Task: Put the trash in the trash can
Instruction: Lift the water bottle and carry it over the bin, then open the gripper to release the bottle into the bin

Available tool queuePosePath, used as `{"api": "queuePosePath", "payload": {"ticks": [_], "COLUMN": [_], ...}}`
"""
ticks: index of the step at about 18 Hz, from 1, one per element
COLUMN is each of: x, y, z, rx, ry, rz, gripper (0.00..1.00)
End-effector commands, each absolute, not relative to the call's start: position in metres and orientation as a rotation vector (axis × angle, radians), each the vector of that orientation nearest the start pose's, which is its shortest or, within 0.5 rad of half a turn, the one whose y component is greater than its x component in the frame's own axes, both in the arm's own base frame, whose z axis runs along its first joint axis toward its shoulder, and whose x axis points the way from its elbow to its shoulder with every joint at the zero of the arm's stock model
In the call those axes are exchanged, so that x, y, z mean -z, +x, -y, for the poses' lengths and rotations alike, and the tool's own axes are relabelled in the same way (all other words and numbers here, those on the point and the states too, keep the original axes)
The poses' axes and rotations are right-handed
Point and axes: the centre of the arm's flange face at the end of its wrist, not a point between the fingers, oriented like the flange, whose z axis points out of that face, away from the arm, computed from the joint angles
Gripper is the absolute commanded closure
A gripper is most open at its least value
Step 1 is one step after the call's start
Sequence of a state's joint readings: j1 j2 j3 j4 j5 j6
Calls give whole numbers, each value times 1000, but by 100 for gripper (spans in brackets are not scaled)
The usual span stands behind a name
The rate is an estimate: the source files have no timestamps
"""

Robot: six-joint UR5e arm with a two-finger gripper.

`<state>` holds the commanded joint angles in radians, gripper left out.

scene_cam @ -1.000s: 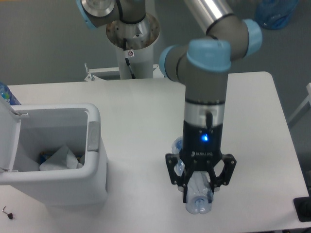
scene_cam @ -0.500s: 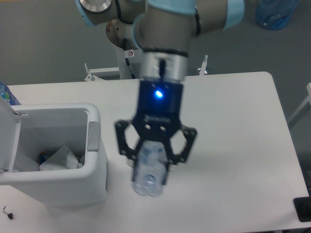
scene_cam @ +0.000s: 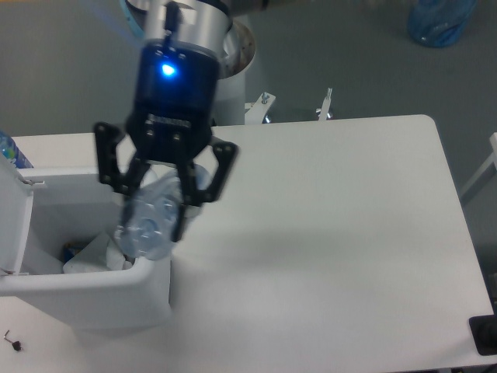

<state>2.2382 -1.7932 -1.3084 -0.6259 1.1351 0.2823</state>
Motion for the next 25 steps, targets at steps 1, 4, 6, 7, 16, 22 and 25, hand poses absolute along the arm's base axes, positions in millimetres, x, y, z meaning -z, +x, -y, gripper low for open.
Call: {"api": "queuePosePath", "payload": {"ticks": [1, 4, 6, 7, 16, 22, 25], "x": [-623, -614, -608, -605, -586, -592, -585], "y": [-240, -227, -223, -222, -205, -204, -212], "z": [-595, -608, -611, -613, -633, -629, -627], "rx": [-94, -67, -58, -52, -17, -30, -34], "ry": [-2096, -2110, -2119, -2124, -2151, -2144, -2156], "rz": [149, 124, 119, 118, 77, 71, 91], "gripper": [45, 44, 44, 44, 33, 0, 0]}}
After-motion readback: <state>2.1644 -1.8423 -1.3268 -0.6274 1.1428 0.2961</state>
